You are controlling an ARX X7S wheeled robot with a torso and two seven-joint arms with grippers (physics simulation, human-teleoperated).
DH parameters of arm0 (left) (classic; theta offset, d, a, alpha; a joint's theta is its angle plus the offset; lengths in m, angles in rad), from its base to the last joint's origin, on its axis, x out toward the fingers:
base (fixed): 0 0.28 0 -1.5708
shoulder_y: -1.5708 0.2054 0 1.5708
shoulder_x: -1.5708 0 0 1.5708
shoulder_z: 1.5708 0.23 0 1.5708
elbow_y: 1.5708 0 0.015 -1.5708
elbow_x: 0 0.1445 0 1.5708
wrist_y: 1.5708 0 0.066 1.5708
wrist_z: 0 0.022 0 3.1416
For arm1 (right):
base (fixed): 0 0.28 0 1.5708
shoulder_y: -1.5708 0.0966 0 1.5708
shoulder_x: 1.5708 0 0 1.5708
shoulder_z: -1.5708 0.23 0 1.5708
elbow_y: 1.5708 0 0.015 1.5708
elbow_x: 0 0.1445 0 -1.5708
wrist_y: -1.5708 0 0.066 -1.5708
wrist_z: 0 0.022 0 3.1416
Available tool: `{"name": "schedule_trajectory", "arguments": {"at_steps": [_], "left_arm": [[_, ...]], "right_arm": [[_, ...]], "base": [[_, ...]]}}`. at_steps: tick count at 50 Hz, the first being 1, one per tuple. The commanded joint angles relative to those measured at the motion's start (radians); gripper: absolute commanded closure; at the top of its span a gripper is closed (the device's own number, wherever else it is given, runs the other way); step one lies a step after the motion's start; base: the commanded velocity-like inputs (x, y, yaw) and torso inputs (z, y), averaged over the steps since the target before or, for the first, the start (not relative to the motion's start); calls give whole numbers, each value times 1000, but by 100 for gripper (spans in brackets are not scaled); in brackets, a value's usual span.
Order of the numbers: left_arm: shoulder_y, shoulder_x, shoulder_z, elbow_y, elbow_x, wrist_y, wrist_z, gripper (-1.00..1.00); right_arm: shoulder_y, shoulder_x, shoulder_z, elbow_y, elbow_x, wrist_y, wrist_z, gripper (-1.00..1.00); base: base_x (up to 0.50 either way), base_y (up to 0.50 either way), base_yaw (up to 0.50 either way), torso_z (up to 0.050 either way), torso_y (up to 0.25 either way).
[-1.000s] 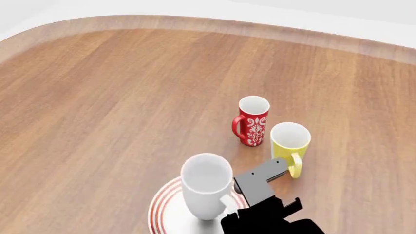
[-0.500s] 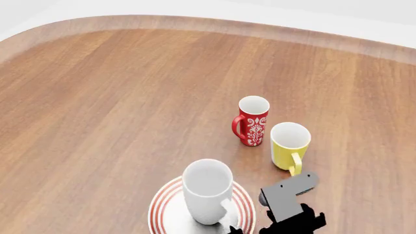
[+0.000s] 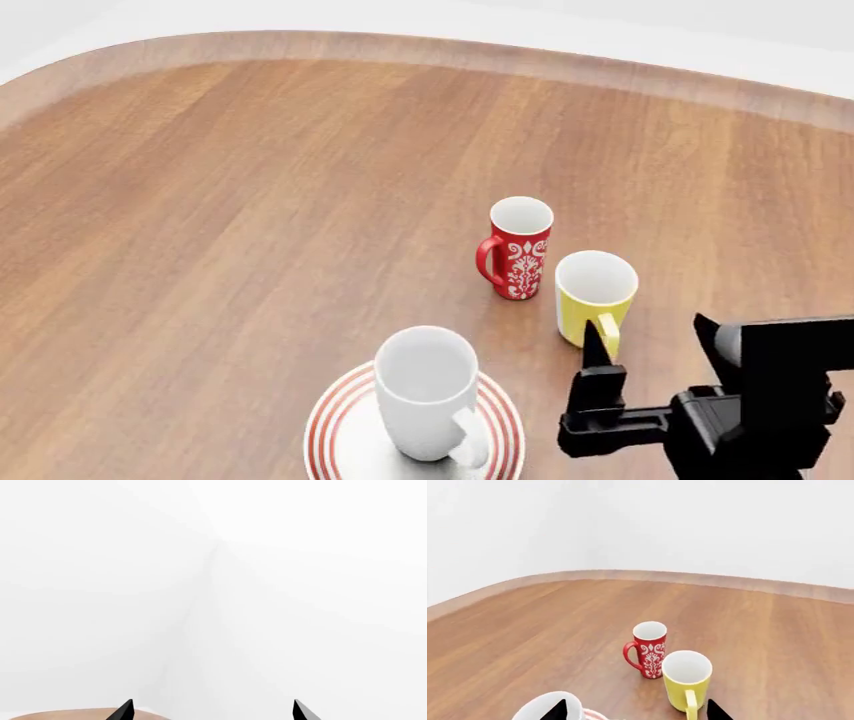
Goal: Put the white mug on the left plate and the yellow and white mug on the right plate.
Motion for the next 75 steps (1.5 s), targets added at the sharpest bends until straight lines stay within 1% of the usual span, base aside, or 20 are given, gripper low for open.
{"name": "schedule_trajectory", "arguments": {"at_steps": [1,7,9,11,22,23,26,27,30,36,39,42,47,49,54,56,58,66,72,75], "left_arm": [[-11,-7,16,7,5,-11,-3,-100],[9,-1,16,14,12,3,4,-100],[12,0,18,16,13,4,5,-100],[14,1,21,17,12,7,7,-100],[14,-1,22,16,12,9,5,-100],[-2,-3,31,10,14,-5,-3,-100],[-26,-19,42,11,26,-37,-16,-100],[-32,-31,45,7,12,-43,-7,-100],[-58,-41,49,-13,2,-51,-5,-100],[-77,-45,66,-20,24,-61,-1,-100],[-71,-47,65,-17,29,-56,3,-100],[-74,-42,71,-24,47,-53,6,-100],[-60,-39,81,-21,97,-47,12,-100],[-54,-36,72,-23,61,-35,15,-100],[-44,-34,76,-18,68,-31,16,-100],[-43,-42,86,-25,43,-32,33,-100],[-40,-46,91,-27,68,-39,33,-100],[-34,-45,82,-23,51,-28,31,-100],[-40,-47,80,-26,44,-29,27,-100],[-44,-44,84,-31,72,-31,24,-100]], "right_arm": [[114,-79,-10,84,-37,3,105,-100],[171,-122,-67,209,-127,-35,136,-100],[189,-122,-90,241,-131,-14,122,-100],[184,-129,-122,280,-184,-57,128,-100],[184,-129,-123,282,-183,-58,129,-100],[195,-122,-130,279,-200,-74,129,-100],[308,-147,-140,401,-224,-80,124,-100],[372,-163,-155,486,-246,-95,114,-100],[494,-202,-182,681,-290,-154,82,-100],[752,-290,-221,1201,-363,-347,-18,-100],[890,-339,-227,1505,-384,-467,-87,-100],[909,-346,-208,1520,-411,-447,-92,-100],[923,-360,-131,1521,-482,-404,-102,-100],[923,-365,-98,1521,-512,-393,-107,-100],[920,-377,-46,1521,-588,-373,-116,-100],[922,-382,-33,1521,-613,-366,-118,-100],[925,-386,-20,1521,-631,-361,-117,-100],[944,-397,15,1521,-675,-339,-115,-100],[954,-401,29,1521,-689,-325,-112,-100],[961,-400,35,1521,-692,-318,-105,-100]], "base": [[0,0,0,0,0],[0,0,0,0,0],[0,0,0,0,0],[0,0,0,0,0],[0,0,0,0,0],[0,0,0,0,0],[0,0,0,0,0],[0,0,0,0,0],[0,0,0,0,0],[0,0,0,0,0],[0,0,0,0,0],[0,0,0,0,0],[0,0,0,0,-170],[0,0,0,0,-250],[0,0,0,0,-34],[0,0,0,0,0],[0,0,0,0,-189],[0,0,0,0,-250],[0,0,0,0,-7],[0,0,0,0,-83]]}}
